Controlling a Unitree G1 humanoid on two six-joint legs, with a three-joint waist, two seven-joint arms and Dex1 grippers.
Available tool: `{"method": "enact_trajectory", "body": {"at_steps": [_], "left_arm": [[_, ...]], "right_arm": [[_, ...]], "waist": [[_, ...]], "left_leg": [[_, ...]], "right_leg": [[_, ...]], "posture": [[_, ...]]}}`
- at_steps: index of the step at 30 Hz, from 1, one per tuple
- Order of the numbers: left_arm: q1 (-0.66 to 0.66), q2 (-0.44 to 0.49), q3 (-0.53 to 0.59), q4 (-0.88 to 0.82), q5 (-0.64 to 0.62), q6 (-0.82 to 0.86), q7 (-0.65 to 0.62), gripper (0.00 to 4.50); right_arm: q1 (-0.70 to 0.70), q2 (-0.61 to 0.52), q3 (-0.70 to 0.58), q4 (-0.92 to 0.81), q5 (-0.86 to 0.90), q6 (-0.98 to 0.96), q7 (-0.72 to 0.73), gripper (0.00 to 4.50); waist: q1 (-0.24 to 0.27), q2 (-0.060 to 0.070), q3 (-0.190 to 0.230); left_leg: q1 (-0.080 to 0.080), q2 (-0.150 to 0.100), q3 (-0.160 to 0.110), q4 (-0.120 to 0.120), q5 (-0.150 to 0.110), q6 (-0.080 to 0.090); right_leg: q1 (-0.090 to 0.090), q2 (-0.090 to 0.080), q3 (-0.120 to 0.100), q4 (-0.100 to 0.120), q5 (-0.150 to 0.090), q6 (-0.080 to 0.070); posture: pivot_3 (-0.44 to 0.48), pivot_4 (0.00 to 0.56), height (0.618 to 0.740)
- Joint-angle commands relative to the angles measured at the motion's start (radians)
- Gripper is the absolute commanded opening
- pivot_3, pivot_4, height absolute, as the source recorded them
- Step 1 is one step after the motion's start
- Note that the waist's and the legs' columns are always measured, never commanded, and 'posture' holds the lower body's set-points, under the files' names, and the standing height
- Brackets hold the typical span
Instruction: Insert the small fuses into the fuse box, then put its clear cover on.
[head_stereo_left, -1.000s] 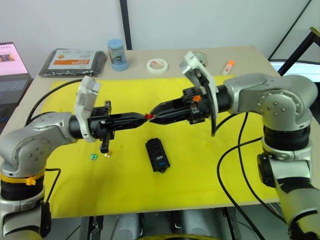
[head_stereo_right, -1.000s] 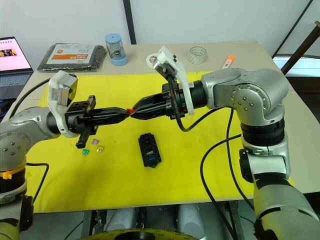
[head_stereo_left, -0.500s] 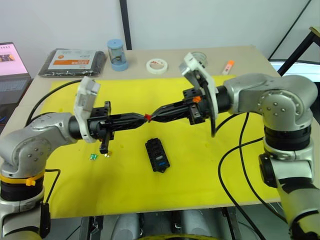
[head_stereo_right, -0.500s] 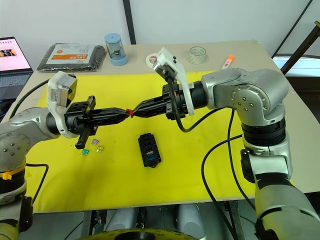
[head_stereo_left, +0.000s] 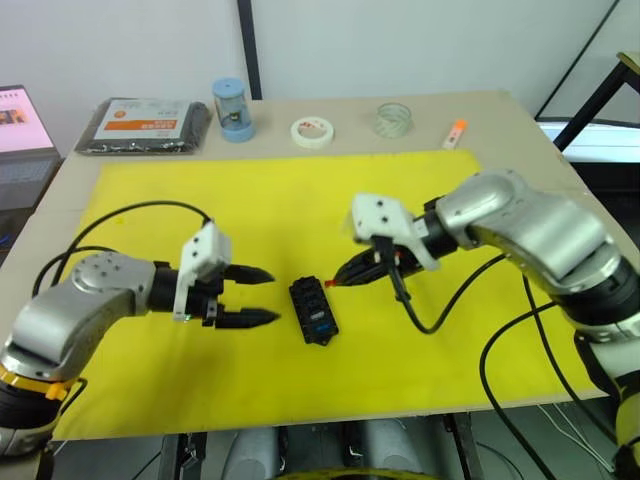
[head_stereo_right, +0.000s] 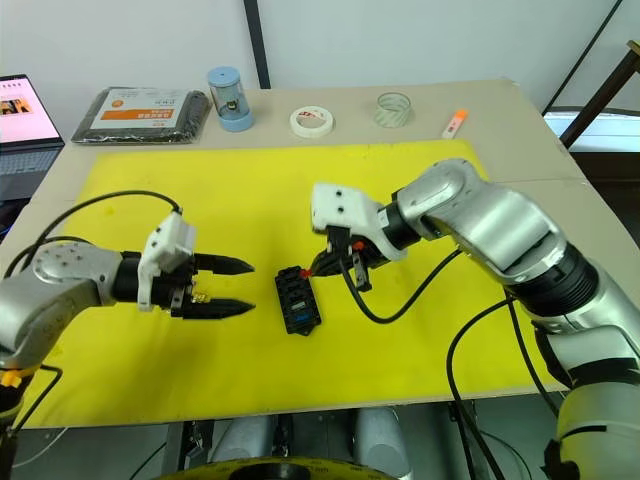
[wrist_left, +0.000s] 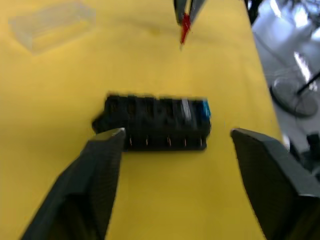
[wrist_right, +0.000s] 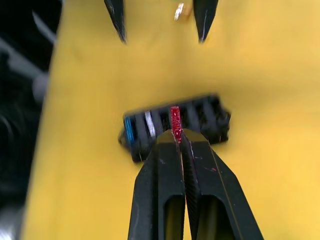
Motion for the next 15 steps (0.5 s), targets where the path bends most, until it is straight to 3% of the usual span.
{"method": "enact_trajectory", "body": {"at_steps": [1, 15], "left_arm": [[0.032, 0.013, -0.038, -0.011, 0.103, -0.116, -0.025, 4.47], [0.06, -0.085, -0.083, -0.021, 0.218, -0.196, 0.047, 4.47]], "right_arm": [[-0.023, 0.046, 0.029, 0.006, -0.071, -0.048, 0.006, 0.0], [-0.01, 0.128, 0.079, 0.037, -0.19, -0.081, 0.055, 0.0]], "waist": [[0.0, 0.0, 0.0], [0.003, 0.0, 0.0]], "left_leg": [[0.0, 0.0, 0.0, 0.0, 0.0, 0.0], [0.0, 0.001, 0.0, 0.001, -0.003, 0.006]], "right_leg": [[0.0, 0.0, 0.0, 0.0, 0.0, 0.0], [0.001, -0.001, 0.0, 0.001, 0.0, 0.0]], "posture": [[0.0, 0.15, 0.74], [0.0, 0.15, 0.74]]}}
